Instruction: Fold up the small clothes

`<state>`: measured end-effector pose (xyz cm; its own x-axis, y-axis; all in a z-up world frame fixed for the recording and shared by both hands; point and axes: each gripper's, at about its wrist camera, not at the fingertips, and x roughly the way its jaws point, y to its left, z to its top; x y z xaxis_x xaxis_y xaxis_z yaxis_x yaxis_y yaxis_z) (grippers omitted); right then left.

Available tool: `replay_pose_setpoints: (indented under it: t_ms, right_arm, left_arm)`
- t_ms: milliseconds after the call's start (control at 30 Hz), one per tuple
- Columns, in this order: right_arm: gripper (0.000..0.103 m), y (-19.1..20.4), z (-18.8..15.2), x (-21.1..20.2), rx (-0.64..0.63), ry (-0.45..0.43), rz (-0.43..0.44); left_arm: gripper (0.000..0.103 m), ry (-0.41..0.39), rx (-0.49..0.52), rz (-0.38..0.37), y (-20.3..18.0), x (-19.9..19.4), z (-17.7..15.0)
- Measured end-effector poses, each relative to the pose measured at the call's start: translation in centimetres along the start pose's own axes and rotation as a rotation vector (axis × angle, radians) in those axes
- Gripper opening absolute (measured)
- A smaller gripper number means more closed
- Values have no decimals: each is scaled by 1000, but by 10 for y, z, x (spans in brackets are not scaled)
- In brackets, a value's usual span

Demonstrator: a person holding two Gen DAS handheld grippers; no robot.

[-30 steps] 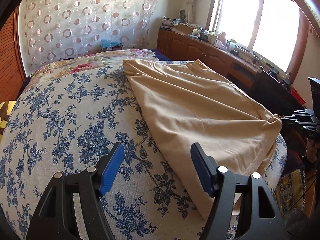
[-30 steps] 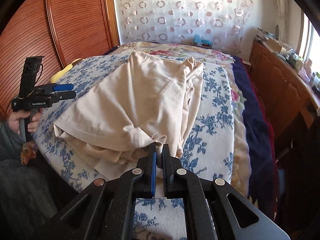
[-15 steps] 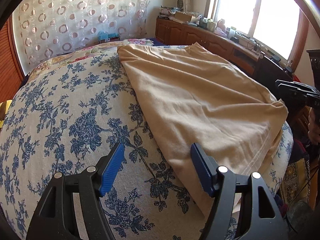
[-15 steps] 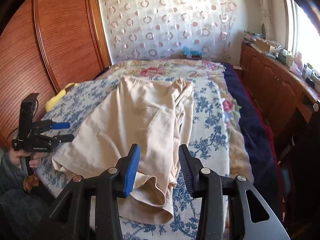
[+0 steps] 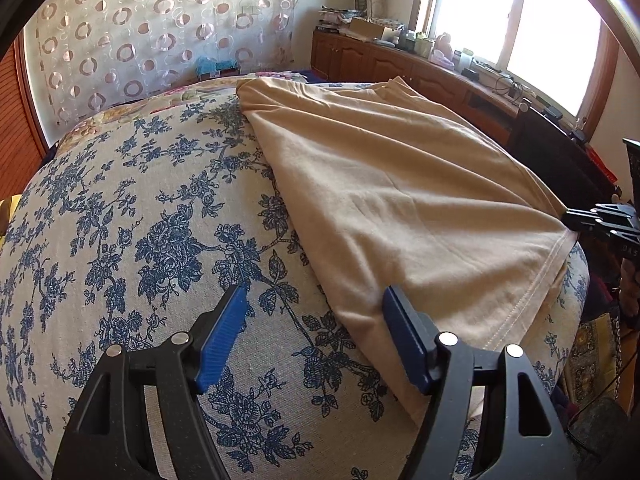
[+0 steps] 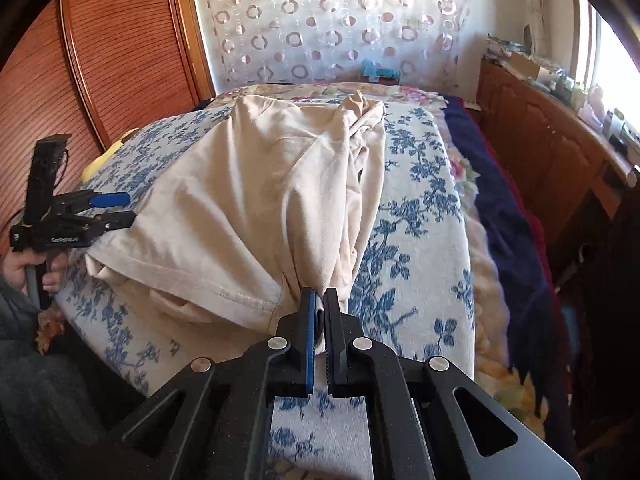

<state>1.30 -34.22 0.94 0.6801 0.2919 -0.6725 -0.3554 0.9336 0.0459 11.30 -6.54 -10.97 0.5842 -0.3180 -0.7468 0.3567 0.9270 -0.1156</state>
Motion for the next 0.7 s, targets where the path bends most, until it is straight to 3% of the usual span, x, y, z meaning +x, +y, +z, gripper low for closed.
replay_pose_setpoints:
  t_ms: [233, 400, 567, 667, 700]
  right_arm:
    - [3, -1, 0, -3, -2, 6, 1]
    - [3, -4, 6, -13, 11, -43, 7]
    - [10, -6, 15, -22, 9, -98, -7]
    - [24, -6, 18, -20, 8, -109, -25]
    - [37, -5, 17, -17, 11, -109, -28]
  left_arm:
    - [72, -21, -31, -2, 6, -4, 0]
    - [72, -23, -32, 0, 6, -6, 1]
    - [72, -25, -27, 0, 5, -6, 1]
    - [72, -25, -22, 2, 2, -6, 0]
    - [72, -25, -20, 2, 1, -6, 0]
